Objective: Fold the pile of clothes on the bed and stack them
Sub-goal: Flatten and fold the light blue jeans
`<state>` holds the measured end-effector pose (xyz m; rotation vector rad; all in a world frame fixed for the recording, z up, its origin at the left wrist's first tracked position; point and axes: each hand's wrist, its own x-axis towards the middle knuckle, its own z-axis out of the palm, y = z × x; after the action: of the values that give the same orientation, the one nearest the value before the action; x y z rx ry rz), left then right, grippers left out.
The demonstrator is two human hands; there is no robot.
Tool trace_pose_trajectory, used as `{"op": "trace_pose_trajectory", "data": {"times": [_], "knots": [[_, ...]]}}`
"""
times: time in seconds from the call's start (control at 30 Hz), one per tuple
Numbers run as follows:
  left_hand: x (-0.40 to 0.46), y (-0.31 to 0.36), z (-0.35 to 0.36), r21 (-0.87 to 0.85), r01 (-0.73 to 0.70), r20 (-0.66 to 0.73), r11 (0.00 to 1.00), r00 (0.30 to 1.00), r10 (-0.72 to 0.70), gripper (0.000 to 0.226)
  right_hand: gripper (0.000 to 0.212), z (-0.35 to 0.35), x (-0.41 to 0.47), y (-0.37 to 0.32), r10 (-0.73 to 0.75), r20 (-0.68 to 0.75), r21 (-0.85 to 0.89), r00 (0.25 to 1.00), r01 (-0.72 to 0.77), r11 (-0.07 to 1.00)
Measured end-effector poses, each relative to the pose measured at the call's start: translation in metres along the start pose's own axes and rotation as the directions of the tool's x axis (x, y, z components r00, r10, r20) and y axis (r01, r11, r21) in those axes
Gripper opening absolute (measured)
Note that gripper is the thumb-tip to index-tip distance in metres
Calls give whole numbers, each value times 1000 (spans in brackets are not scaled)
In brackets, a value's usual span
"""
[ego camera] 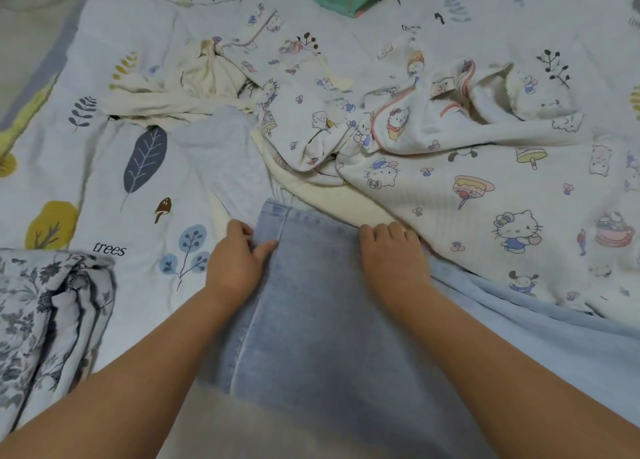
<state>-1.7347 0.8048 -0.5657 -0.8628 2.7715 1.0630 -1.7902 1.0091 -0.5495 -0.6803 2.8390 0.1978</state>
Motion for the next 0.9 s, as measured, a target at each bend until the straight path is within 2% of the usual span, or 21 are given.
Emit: {"op": "trace_pose_trajectory", "data": {"times": [0.1,0.2,0.23,0.3,0.37,0.4,0.47,0.5,0.6,0.63,0.77,0.8,0.83,0.9], "knots": [[-6,-14,-13,3,44,65,999,997,-44,36,36,5,11,-13,32,62,45,998,-35,998],[-22,-33,-33,112,94,275,989,954,-122,40,29,4,19,-17,19,97,128,995,-32,991],[-30,-40,-40,89,110,355,990,925,-135,40,25,4,19,-18,16,89,170,996,-31,985],[-48,-49,-53,-94,192,499,977,858,-121,40,20,0,16,-20,47,38,242,998,-55,969],[-62,-57,-60,-214,228,580,950,812,-64,16,16,-4,10,-21,104,-19,246,994,-97,965],[-68,-60,-62,-193,184,590,964,807,-36,14,15,-7,7,-20,129,-44,243,991,-115,963],[-79,-66,-62,-130,48,552,990,833,32,38,13,-13,3,-19,168,-96,278,981,-135,951],[-85,-66,-62,-147,21,528,989,847,60,44,15,-16,1,-18,178,-114,312,977,-135,940],[-98,-70,-67,-274,64,482,960,872,80,34,18,-26,-6,-20,173,-133,359,976,-116,926],[-102,-71,-72,-289,74,501,954,861,85,32,18,-29,-8,-21,165,-131,357,978,-109,928],[-116,-77,-95,-345,67,637,936,749,182,20,17,-42,-16,-20,134,-116,378,984,-81,922],[-119,-80,-100,-348,59,641,936,744,192,16,16,-44,-19,-21,133,-120,393,984,-76,917],[-121,-84,-103,-334,52,620,941,765,177,11,15,-44,-21,-22,133,-125,397,983,-73,915],[-127,-90,-102,-233,62,589,970,803,90,14,11,-38,-24,-28,94,-91,375,991,-53,925]]}}
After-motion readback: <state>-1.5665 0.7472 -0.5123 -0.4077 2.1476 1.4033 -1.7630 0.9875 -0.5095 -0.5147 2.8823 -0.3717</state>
